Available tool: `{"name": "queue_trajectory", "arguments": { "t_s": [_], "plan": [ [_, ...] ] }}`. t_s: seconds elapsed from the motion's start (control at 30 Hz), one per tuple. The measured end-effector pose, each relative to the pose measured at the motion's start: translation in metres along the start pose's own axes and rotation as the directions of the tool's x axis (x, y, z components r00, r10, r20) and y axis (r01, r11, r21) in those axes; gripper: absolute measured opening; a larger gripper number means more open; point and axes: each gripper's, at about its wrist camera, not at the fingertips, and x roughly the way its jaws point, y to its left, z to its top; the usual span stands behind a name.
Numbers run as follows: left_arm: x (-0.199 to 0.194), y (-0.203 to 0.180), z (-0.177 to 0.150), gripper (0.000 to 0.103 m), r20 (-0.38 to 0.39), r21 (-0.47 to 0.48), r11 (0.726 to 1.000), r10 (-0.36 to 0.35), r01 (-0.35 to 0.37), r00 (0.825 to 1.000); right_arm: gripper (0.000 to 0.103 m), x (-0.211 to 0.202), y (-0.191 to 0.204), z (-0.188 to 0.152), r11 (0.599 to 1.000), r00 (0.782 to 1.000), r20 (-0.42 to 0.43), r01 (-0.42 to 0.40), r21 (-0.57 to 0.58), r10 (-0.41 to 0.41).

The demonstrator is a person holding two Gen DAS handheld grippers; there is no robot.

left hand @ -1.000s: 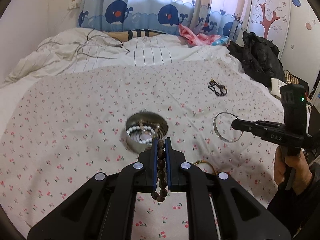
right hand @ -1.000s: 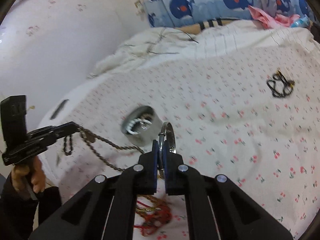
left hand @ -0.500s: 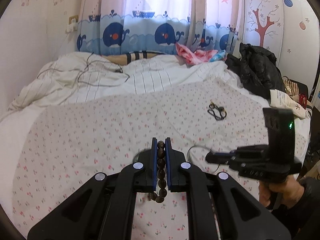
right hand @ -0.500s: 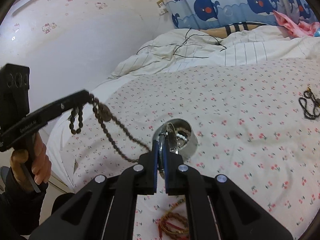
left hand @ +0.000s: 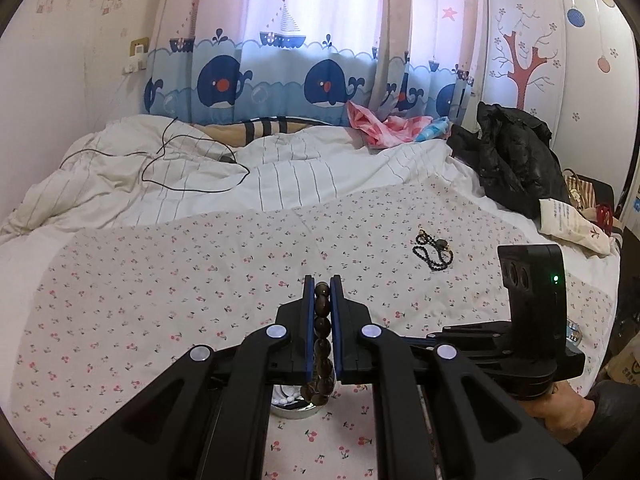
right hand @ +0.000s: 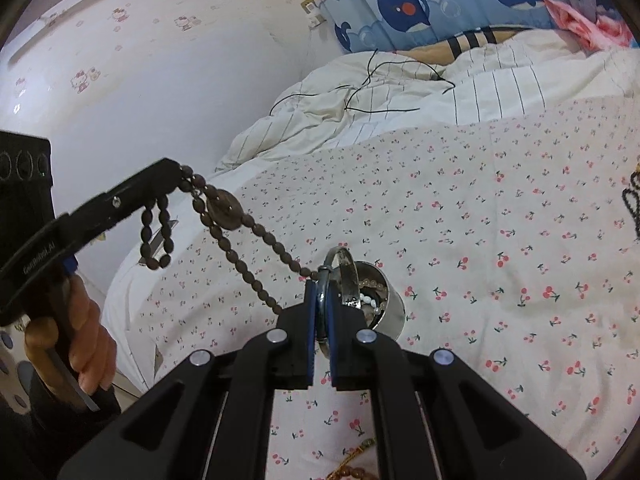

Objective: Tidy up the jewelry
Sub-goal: 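Drop the brown necklace into the tin with the left tool while the right tool drops the bangle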

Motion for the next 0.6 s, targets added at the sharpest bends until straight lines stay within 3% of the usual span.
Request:
{"name": "queue_trajectory", "arguments": {
  "t_s": [0.37, 0.6],
  "plan": [
    [0.057, 0.026, -0.035, 0.007, -0.073, -0.117, 0.993, -0.021, 0.012, 0.997, 0.006, 0.037, -0.016, 0.006, 0.998, 0.999, -0.048, -0.014, 0.059, 0.016],
    [0.098, 0.042, -0.068, 0.007, -0.155, -0.204, 0.977, -0.098, 0.065, 0.983, 0.006, 0.057, -0.021, 0.003, 0.998, 0.996, -0.089, 0.007, 0.068, -0.001]
  ]
}}
